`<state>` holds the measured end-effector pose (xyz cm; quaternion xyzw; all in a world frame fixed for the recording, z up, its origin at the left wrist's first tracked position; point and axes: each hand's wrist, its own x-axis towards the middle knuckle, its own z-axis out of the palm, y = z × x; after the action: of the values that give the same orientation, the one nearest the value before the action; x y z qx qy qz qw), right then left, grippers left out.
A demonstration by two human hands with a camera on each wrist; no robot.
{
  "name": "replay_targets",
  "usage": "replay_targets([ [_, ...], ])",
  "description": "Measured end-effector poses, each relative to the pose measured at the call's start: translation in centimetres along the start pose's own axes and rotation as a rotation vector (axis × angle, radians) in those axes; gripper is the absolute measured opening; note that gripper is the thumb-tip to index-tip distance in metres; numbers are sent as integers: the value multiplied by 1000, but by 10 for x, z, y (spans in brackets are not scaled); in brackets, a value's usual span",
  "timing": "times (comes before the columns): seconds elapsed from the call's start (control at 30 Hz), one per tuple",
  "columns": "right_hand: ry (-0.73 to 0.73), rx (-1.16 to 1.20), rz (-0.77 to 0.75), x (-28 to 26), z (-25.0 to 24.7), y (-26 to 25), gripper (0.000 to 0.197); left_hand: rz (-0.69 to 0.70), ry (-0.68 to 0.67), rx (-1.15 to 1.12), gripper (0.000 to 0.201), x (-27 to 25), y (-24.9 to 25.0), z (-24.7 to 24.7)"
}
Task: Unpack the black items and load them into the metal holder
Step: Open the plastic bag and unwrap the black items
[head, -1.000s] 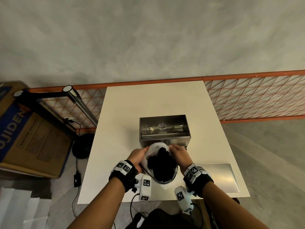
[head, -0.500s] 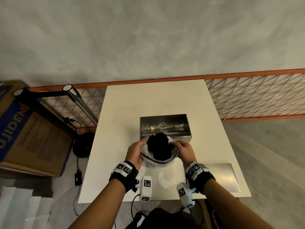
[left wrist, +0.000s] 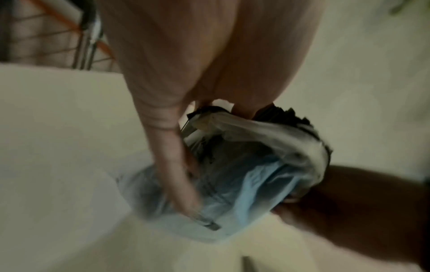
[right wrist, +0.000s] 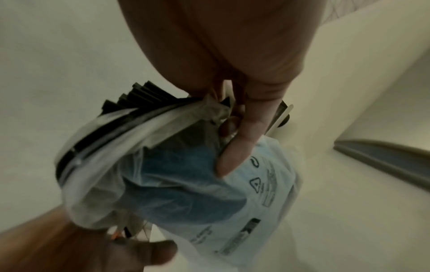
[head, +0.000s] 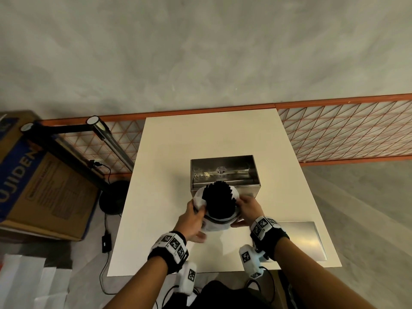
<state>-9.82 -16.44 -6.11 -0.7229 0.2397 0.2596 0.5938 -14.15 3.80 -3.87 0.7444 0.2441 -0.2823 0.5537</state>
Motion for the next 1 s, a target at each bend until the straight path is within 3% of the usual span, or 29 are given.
replay_targets([
  [0.07, -24, 112, 26, -2, 3, -3, 17, -60, -109, -244, 37, -9, 6, 5],
  [0.13, -46, 226, 30, -16, 7, -14, 18, 3, -144, -383, 28, -12, 14, 4],
  [0.27, -115, 428, 38, -25, 2, -16, 26, 83, -170, -589, 60, -7, 20, 1],
  [0.37, -130, 490, 12, -24, -2, -16, 24, 97, -70, -645, 66, -2, 18, 1],
  [0.5, -38, 150, -32, -14, 3, -2, 34, 138, -25, -451, 61, -8, 18, 9],
  [0.57, -20, -54, -55, -9, 2, 12, 39, 73, -10, -324, 47, -12, 13, 12],
  [0.67, -33, -111, -86, -4, -5, 21, 50, -13, 64, -135, 29, -3, -2, 4],
  [0.7, -28, -106, -92, -7, -8, 18, 50, 0, 88, -72, 34, 2, -7, 0],
  [0.77, -21, -153, -129, -12, -13, 14, 53, 71, 154, 117, 58, 11, -12, -7],
  [0.83, -18, -270, -247, -18, -16, 12, 72, 189, 243, 298, 75, 12, -13, -12],
  [0.9, -29, -383, -395, -24, -16, 10, 97, 367, 325, 405, 79, 8, -11, -11],
  [1.0, -78, -516, -537, -27, -10, 5, 106, 608, 356, 523, 84, 1, -7, -6],
])
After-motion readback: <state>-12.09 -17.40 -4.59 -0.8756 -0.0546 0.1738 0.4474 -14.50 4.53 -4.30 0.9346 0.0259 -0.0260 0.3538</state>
